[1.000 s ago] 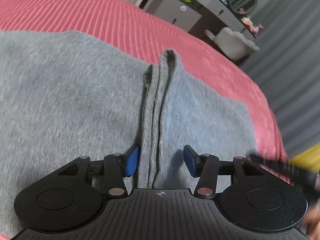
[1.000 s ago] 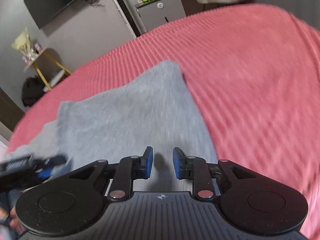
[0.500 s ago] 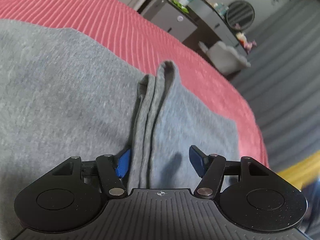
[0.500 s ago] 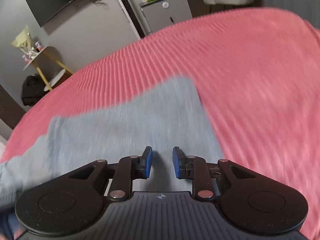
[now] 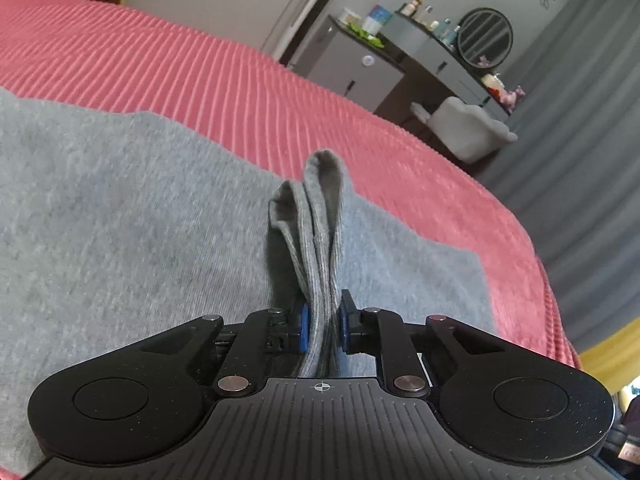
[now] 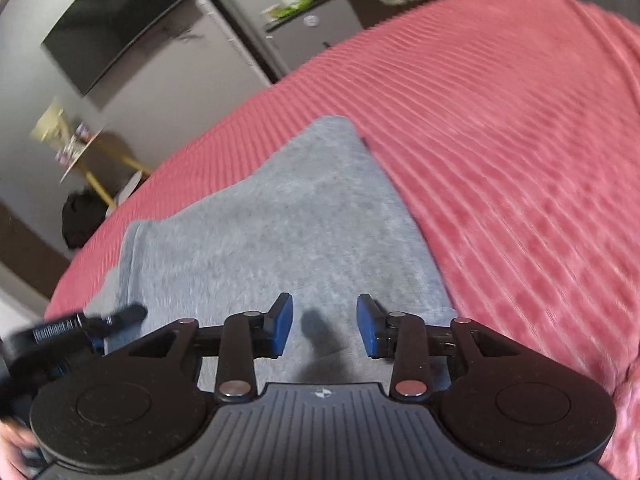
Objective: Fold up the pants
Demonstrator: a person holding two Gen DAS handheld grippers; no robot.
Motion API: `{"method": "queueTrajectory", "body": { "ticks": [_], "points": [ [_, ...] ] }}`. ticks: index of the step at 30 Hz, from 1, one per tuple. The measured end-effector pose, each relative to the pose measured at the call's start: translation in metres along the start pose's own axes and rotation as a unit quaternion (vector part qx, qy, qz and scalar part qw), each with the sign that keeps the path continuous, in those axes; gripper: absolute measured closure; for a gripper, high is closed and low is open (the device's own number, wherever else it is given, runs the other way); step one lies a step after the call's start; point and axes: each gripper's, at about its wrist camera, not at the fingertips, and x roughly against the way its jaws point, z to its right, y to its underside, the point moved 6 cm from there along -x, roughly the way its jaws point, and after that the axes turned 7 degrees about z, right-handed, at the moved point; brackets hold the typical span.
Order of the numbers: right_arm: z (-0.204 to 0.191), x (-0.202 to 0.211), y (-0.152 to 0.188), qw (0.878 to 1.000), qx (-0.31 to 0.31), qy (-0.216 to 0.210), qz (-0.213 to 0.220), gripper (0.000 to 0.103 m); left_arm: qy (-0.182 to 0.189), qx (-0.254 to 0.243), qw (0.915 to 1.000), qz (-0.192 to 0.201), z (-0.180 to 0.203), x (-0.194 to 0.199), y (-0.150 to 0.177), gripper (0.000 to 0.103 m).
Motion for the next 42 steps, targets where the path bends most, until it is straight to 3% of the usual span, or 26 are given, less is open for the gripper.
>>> {"method": "queueTrajectory", "body": {
  "ticks": [4,18,21,22,24,25,26,29,30,32,37,42],
  "points": [
    [0.003,-0.001,-0.002,1.0,0.004,-0.003,0.0,0.062,-0.015,0.014,0.9998,-0.008,-0.007,0.0,-0.001,0.086],
    [0.006,-0.009,-0.004,1.0,0.013,-0.012,-0.013,0.061,-0.015,0.045,0.9989,-0.004,-0.032,0.007,-0.01,0.086],
    [0.009,-0.011,-0.005,1.0,0.008,-0.021,-0.014,0.061,-0.034,0.047,0.9982,0.014,-0.041,0.012,-0.017,0.09],
    [0.01,-0.012,-0.005,1.0,0.008,-0.023,-0.015,0.061,-0.053,0.046,0.9971,0.027,-0.047,0.015,-0.02,0.098],
    [0.013,-0.012,-0.006,1.0,0.004,-0.023,-0.014,0.059,-0.118,0.025,0.991,0.059,-0.059,0.024,-0.028,0.102],
    [0.014,-0.011,-0.007,1.0,0.0,-0.025,-0.013,0.058,-0.135,0.027,0.9881,0.068,-0.067,0.029,-0.033,0.102],
    [0.016,-0.009,-0.007,1.0,-0.01,-0.026,-0.012,0.056,-0.129,0.046,0.9882,0.069,-0.071,0.035,-0.035,0.102],
    [0.019,0.003,-0.005,0.998,-0.046,-0.033,-0.008,0.046,-0.055,0.088,0.9929,0.058,-0.067,0.049,-0.035,0.091],
    [0.019,0.008,-0.004,0.998,-0.053,-0.035,-0.007,0.044,-0.047,0.08,0.9943,0.052,-0.06,0.053,-0.031,0.074],
    [0.021,0.02,0.001,0.996,-0.075,-0.039,-0.011,0.037,-0.04,0.057,0.997,0.034,-0.043,0.055,-0.018,0.05],
    [0.028,0.042,0.021,0.987,-0.15,-0.037,-0.053,0.032,-0.012,0.018,0.9995,-0.025,-0.013,0.049,0.024,0.048],
    [0.011,0.041,0.03,0.992,-0.1,-0.012,-0.07,0.032,-0.026,0.008,0.9989,-0.039,-0.014,0.047,0.036,0.048]
  ]
}}
